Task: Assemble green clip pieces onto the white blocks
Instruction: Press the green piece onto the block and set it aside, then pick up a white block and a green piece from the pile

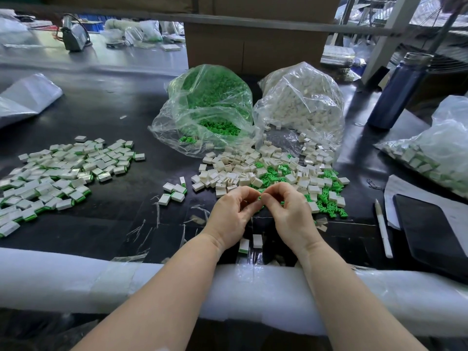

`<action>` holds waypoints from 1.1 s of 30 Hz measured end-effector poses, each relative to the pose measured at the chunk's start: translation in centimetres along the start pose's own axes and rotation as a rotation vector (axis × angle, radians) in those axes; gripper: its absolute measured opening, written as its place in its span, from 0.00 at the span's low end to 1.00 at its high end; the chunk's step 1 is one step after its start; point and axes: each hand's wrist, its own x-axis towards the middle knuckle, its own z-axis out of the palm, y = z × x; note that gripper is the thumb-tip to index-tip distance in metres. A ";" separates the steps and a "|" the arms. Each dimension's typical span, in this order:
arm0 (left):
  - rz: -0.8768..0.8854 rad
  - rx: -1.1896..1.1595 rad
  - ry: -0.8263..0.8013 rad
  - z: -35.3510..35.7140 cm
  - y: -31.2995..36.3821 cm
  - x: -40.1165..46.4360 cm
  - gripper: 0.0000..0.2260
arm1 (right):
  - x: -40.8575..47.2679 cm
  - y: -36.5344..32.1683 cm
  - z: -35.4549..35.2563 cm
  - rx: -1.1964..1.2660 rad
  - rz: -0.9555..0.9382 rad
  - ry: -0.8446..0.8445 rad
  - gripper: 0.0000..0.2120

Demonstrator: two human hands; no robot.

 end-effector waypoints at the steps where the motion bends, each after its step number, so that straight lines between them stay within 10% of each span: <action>1: 0.002 -0.002 0.008 0.0 0.0 0.0 0.05 | 0.0 0.0 0.1 0.007 0.004 0.000 0.07; 16: -0.167 0.090 0.797 -2.3 -0.9 0.4 0.09 | 0.0 0.2 -0.4 0.024 0.031 0.107 0.05; 33: -0.300 0.380 0.613 -2.1 -1.2 0.3 0.16 | 0.0 0.6 -0.2 -0.278 -0.018 0.063 0.03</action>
